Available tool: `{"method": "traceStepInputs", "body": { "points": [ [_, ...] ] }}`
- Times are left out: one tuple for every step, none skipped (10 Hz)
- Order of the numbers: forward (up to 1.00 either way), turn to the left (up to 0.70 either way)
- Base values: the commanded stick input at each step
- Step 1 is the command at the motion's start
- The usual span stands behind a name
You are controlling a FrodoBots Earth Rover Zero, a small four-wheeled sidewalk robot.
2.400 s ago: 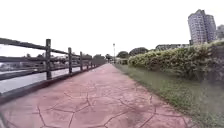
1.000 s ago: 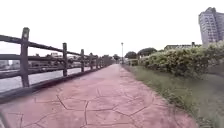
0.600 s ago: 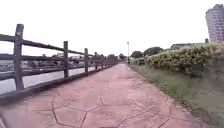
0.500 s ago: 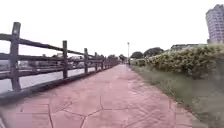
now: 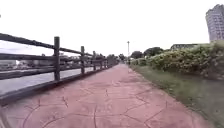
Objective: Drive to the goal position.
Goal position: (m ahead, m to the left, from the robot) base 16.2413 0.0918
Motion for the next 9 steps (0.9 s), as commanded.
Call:
{"method": "traceStepInputs", "body": {
  "points": [
    [1.00, -0.24],
    [1.00, -0.05],
    [1.00, 0.00],
    [1.00, 0.00],
    [1.00, 0.00],
    [1.00, 0.00],
    [1.00, 0.00],
    [1.00, 0.00],
    [1.00, 0.00]
  ]
}}
